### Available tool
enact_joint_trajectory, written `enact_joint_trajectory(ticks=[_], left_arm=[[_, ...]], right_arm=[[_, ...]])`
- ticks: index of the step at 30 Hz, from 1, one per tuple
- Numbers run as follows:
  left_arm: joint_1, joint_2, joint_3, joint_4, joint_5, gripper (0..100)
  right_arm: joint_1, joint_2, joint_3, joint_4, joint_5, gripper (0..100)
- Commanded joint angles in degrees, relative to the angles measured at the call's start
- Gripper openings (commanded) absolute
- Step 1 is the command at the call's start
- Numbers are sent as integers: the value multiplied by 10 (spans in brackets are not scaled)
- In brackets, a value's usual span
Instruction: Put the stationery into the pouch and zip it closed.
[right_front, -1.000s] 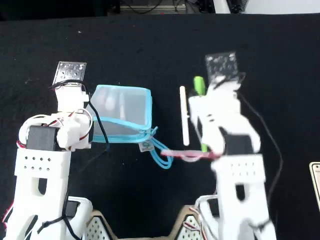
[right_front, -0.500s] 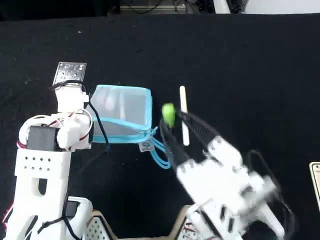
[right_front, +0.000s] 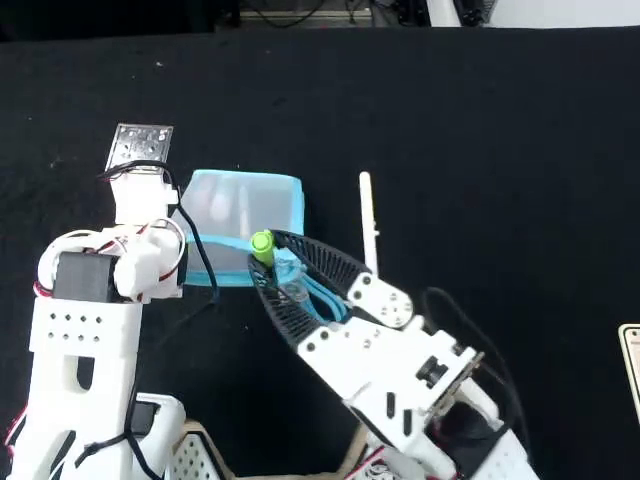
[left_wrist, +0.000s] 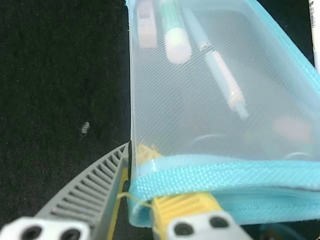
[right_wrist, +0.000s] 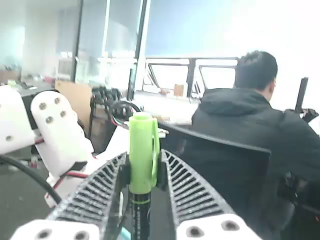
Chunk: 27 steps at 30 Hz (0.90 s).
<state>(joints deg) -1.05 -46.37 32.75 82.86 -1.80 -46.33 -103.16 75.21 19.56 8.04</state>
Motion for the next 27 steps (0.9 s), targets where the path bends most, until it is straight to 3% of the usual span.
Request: enact_joint_trajectory(ticks=[1, 10, 18, 27], left_arm=[[4, 7, 3, -8, -3, 30], [4, 7, 3, -9, -3, 30], [4, 7, 3, -9, -3, 30], [4, 7, 3, -9, -3, 30]], right_arm=[[-9, -63, 20, -62, -1, 11], [-7, -63, 87, -197, 0, 11], [-3, -43, 116, -204, 0, 11], [97, -21, 171, -202, 0, 11]])
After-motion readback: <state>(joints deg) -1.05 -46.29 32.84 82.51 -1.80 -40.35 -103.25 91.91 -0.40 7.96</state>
